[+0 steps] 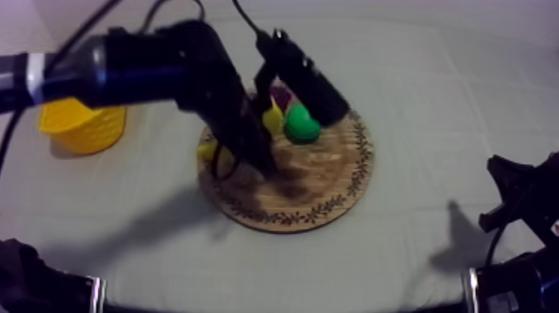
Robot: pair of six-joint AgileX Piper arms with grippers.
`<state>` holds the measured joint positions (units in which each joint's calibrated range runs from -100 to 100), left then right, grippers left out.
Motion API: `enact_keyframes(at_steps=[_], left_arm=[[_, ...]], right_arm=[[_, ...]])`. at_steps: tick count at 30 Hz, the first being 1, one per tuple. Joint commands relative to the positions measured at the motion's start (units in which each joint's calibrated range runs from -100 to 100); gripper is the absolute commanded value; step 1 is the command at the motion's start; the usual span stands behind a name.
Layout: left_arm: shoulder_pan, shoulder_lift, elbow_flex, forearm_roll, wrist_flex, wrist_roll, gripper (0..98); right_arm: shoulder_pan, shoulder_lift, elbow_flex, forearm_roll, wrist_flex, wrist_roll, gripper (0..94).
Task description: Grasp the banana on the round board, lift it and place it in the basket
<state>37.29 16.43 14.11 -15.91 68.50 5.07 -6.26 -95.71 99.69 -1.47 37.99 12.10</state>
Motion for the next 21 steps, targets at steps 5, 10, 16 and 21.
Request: enact_keyframes(at_steps=[5,10,16,21], left_arm=[[-3.5,-8.4,-5.7,-2.77,4.5,-1.0,28.3],[-9.6,-13.1,-8.2,-3.75,5.8,-2.2,28.1],[-17.9,-16.5,-9.0,-4.00,5.4,-3.4,28.2],[-24.6,-17.2,-8.5,-3.99,3.9,-3.9,27.9]], right_arm=[[0.0,0.0,0.0,0.0,0.0,0.0,0.5],[0.0,0.0,0.0,0.0,0.0,0.0,0.5],[0.0,0.0,0.0,0.0,0.0,0.0,0.5],[0.0,0.0,0.0,0.0,0.0,0.0,0.5]])
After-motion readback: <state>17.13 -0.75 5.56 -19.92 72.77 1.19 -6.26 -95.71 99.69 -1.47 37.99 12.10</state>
